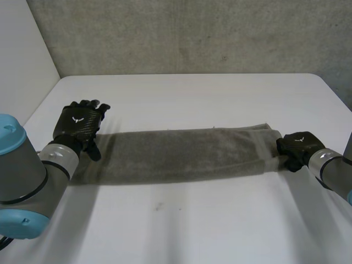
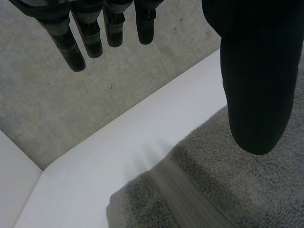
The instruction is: Fold the towel.
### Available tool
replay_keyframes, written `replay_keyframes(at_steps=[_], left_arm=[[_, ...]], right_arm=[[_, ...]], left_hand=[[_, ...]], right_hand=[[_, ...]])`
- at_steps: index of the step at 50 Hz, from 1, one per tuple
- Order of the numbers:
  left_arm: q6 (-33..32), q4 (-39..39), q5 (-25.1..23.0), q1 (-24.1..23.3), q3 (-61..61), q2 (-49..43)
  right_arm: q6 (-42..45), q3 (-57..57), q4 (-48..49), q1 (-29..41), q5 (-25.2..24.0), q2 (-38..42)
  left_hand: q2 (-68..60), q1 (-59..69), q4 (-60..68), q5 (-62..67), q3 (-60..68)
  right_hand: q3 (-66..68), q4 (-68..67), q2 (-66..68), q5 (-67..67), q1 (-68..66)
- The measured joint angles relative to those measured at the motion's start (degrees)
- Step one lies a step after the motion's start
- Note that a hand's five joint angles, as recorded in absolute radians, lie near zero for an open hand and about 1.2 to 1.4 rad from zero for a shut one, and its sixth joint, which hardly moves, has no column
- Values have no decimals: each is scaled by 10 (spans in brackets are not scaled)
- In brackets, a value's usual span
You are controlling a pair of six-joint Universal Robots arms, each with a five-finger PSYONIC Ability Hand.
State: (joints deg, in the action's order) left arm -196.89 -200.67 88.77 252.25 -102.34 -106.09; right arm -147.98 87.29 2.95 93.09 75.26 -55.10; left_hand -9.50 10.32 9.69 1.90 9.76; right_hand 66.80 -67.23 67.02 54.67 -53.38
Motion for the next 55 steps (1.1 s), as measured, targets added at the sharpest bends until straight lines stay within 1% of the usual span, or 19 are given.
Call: replay_keyframes(at_steps=[7, 9, 10, 11, 17, 20, 25, 30, 32, 34, 38, 40, 41, 46, 47, 51, 53, 54, 55], left_arm=[[0, 0, 0, 0, -1, 0], [0, 0, 0, 0, -4, 3], [0, 0, 0, 0, -4, 3], [0, 0, 0, 0, -5, 6], [1, 0, 0, 0, -10, 22], [2, 0, 0, -1, -12, 29], [2, 0, 0, -2, -14, 35], [2, 0, 0, -1, -14, 36], [2, 0, 0, -1, -14, 36], [2, 0, 0, 0, -14, 36], [2, 0, 0, 0, -14, 36], [2, 0, 0, 0, -14, 37], [2, 0, 0, 0, -14, 37], [2, 0, 0, -1, -14, 37], [2, 0, 0, -2, -14, 37], [2, 0, 0, -4, -15, 36], [2, 0, 0, -5, -16, 36], [2, 0, 0, -6, -16, 36], [2, 0, 0, -7, -17, 36]], right_arm=[[27, -1, 11, -12, 15, -3], [62, -3, 20, -32, 51, -13], [62, -3, 20, -32, 51, -13], [83, -3, 28, -46, 73, -21], [178, 0, 63, -99, 146, -59], [210, -2, 74, -114, 162, -72], [228, -7, 88, -115, 168, -89], [181, -17, 109, -42, 143, -116], [150, -20, 121, 22, 114, -126], [139, -21, 126, 53, 98, -129], [122, -19, 147, 162, 39, -127], [122, -18, 151, 182, 30, -123], [130, -18, 166, 249, 4, -104], [154, -23, 184, 341, -19, -57], [167, -26, 187, 374, -22, -31], [187, -32, 187, 412, -19, 15], [193, -35, 185, 423, -16, 32], [195, -36, 184, 427, -14, 39], [196, -37, 182, 430, -10, 46]], left_hand=[[0, 0, 0, 0, 0], [0, 0, 0, 0, 0], [0, 0, 0, 0, 0], [0, 0, 0, 0, 0], [0, 0, 0, 0, 0], [0, 0, 0, 0, 0], [1, 0, 0, 0, 0], [1, 0, 0, 0, 0], [1, 0, 0, 0, 0], [1, 0, 0, 0, 0], [1, 0, 0, 0, 0], [1, 0, 0, 0, 0], [1, 0, 0, 0, 0], [1, 0, 0, 0, 0], [1, 0, 0, 0, 0], [1, 0, 0, 0, 0], [1, 0, 0, 0, 0], [1, 0, 0, 0, 0], [1, 0, 0, 0, 0]], right_hand=[[6, -10, 4, 9, -3], [6, -10, 4, 10, -3], [6, -10, 4, 10, -3], [6, -10, 4, 10, -3], [6, -10, 4, 13, -9], [6, -10, 4, 13, -10], [6, -10, 4, 15, -10], [11, -12, 4, 15, -12], [12, -12, 5, 15, -12], [14, -12, 5, 15, -12], [14, -12, 5, 15, -12], [14, -12, 5, 15, -12], [14, -12, 5, 15, -12], [14, -12, 5, 16, -11], [14, -12, 5, 16, -12], [14, -12, 5, 16, -12], [-88, 81, -95, -63, 57], [-178, 170, -186, -144, 139], [-350, 342, -361, -312, 300]])
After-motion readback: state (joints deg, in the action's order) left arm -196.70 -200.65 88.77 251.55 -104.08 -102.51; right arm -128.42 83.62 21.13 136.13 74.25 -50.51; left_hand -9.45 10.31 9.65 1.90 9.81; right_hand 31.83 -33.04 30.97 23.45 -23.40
